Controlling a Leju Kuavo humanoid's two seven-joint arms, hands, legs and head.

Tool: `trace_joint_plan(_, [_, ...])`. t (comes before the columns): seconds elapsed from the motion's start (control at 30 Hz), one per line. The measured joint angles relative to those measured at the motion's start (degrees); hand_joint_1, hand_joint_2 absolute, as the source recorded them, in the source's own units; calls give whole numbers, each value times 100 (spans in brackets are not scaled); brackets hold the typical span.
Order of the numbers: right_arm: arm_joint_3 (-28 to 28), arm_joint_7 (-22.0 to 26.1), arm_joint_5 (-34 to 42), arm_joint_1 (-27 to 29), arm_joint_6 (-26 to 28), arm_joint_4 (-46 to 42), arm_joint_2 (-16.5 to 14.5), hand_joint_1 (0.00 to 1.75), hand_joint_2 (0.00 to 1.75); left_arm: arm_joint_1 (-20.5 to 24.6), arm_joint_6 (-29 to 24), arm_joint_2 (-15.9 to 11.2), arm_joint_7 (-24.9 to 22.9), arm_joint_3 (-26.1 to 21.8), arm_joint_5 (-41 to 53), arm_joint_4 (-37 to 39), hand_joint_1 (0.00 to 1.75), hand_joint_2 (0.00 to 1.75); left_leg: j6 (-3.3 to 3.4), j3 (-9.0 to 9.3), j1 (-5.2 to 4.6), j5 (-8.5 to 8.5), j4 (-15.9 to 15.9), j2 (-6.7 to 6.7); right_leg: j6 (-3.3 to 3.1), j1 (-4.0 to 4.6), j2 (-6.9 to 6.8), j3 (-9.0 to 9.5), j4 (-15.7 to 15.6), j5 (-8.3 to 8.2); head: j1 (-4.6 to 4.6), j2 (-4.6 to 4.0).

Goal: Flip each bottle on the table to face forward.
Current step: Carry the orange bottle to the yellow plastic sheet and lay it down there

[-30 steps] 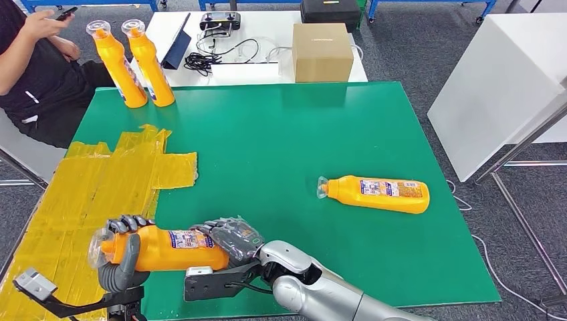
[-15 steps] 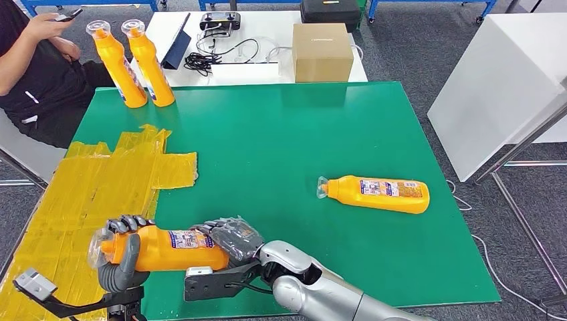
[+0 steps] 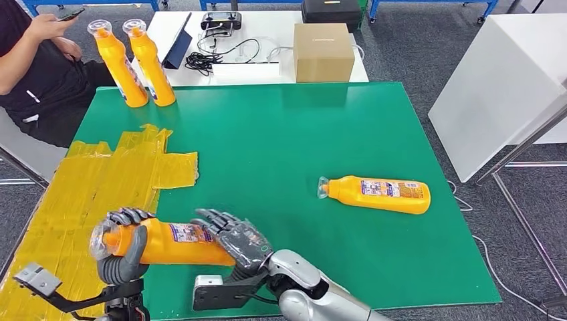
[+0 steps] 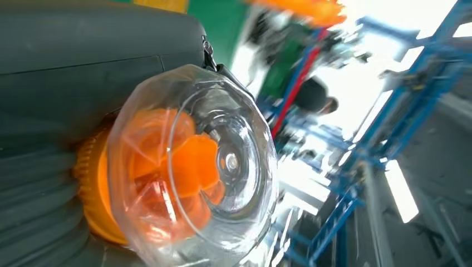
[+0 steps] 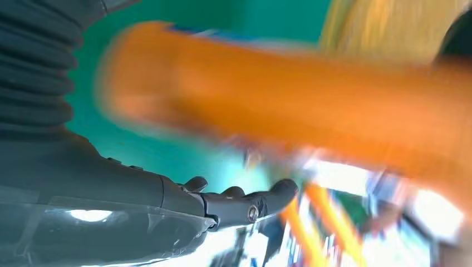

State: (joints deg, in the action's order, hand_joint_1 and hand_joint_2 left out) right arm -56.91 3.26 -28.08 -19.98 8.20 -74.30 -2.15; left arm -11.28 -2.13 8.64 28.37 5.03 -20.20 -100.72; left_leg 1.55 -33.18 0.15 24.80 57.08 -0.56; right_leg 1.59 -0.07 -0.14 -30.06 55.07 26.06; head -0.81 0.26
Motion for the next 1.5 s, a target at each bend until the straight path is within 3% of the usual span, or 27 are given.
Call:
trace_joint_plan(0.13, [635,102,-205,532,156,-723,346,0,0,94,-167,-38,16,-87,246,-194,175,175,1,-3,-3,1,-1,5,0,-1,3,2,0,-1,1,0])
trace_joint_plan(0.3, [1002,124,-276,837,98,-1106,475,0,0,126,-178,-42,-14,-105,298,-266,175,175,1,-2,-2,1,0,7,0,-1,4,1,0,-1,1,0])
trace_joint_plan(0.43, [1127,124,-288,925,98,-1211,518,0,0,135,-271,-43,78,-107,490,-288,175,175,0,-1,0,1,-1,9,0,0,5,1,0,-1,2,0])
trace_joint_plan(0.63, [1288,124,-340,1088,104,-1372,594,0,0,231,-1068,-63,475,-108,1547,-376,175,175,0,-2,0,1,-1,8,0,0,5,2,0,-1,2,0])
trace_joint_plan(1.03, [1344,126,-358,1172,107,-1478,650,0,0,263,-1286,-74,559,-107,1806,-425,175,175,0,-1,-1,1,-1,8,0,0,5,2,0,-1,1,0])
trace_joint_plan(1.1, [1366,128,-375,1197,113,-1507,659,0,0,277,-1857,-91,697,-99,2559,-435,175,175,0,-1,0,1,-1,8,0,0,5,1,0,-1,1,0])
trace_joint_plan(1.17, [1414,135,-387,1228,117,-1555,675,0,0,315,-2735,-143,682,-80,3990,-463,175,175,0,-1,0,1,-1,8,0,0,5,1,0,-1,1,0])
trace_joint_plan(1.27, [1515,160,-369,1240,98,-1642,704,0,0,391,-3571,-300,-61,-40,6434,-481,175,175,0,-1,-1,1,-1,8,0,0,5,1,0,-1,1,0])
trace_joint_plan(1.37, [1641,182,-335,1245,12,-1725,728,0,0,454,-3731,-475,-967,-12,8205,-412,175,175,0,0,-1,0,-1,10,0,0,6,1,0,-1,1,0])
trace_joint_plan(1.5, [1751,180,-352,1258,-91,-1803,741,0,0,557,-3665,-767,-1877,78,9293,-65,175,175,0,1,0,0,-1,10,0,0,6,2,0,-1,2,0])
